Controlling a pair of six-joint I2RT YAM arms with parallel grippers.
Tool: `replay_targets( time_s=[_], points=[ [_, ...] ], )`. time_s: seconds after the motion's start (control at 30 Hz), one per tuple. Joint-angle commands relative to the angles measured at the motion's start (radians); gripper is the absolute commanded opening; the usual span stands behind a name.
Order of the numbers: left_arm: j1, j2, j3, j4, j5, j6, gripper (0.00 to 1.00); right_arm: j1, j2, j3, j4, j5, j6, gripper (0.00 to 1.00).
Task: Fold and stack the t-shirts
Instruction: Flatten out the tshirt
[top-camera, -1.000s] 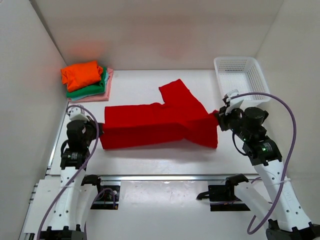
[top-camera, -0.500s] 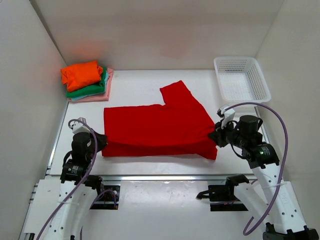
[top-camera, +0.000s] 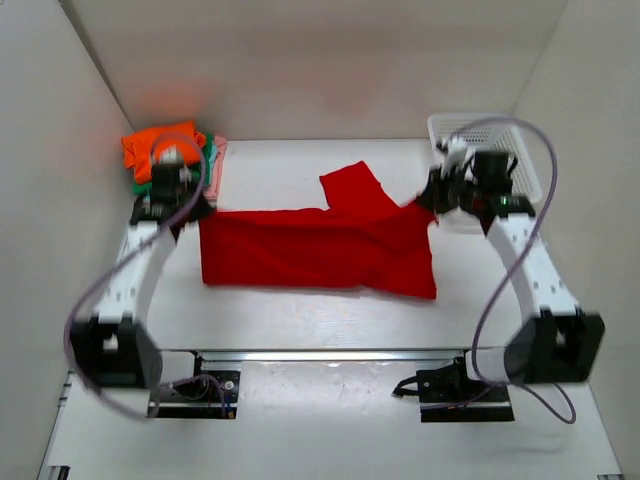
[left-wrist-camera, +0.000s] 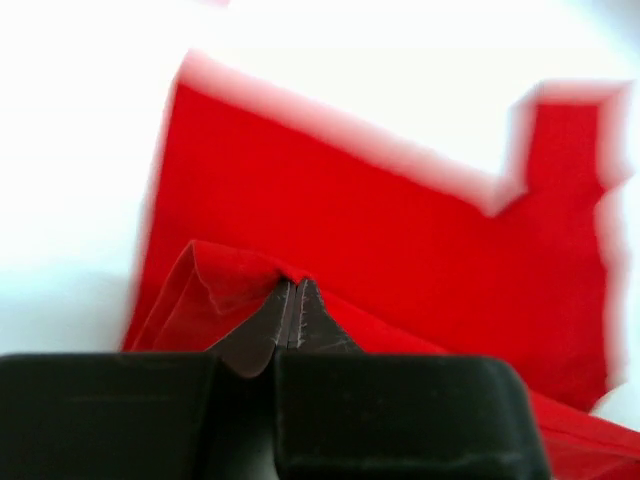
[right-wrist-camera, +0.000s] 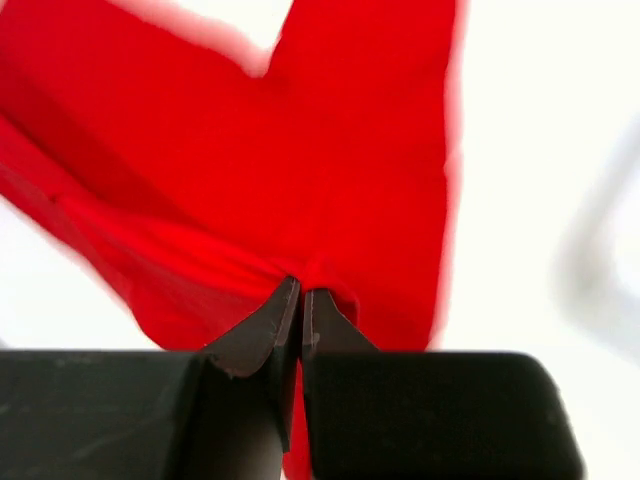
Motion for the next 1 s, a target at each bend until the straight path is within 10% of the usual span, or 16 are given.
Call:
replay_targets(
  time_s=[0.0, 0.13, 0.23, 0.37, 0.53, 0.97],
  points=[
    [0.011, 0.288, 0.552, 0.064, 0.098, 0.107, 0.0, -0.048, 0.205, 0.411, 0.258, -0.049, -0.042, 0.0],
    [0.026, 0.586, 1.113, 0.005, 0.203, 0.071, 0.0, -0.102, 0.436, 1.021, 0.186, -0.07, -0.065, 0.0],
    [0.055, 0.619, 1.347, 0.051, 0.243, 0.027, 0.0, -0.177, 0.45, 1.073, 0.351, -0.198, 0.056, 0.0],
    [0.059, 0.419, 1.029, 0.149, 0.225, 0.085, 0.0, -0.173, 0.429, 1.031, 0.277, -0.198, 0.009, 0.0],
    [0.073, 0.19, 0.342, 0.459, 0.197, 0.019, 0.0, -0.154, 0.23, 0.451, 0.467, -0.165, 0.039, 0.0],
    [0.05, 0.039, -0.319, 0.446, 0.194, -0.123, 0.0, -0.019, -0.22, -0.518, 0.528, 0.095, 0.289, 0.0]
  ],
)
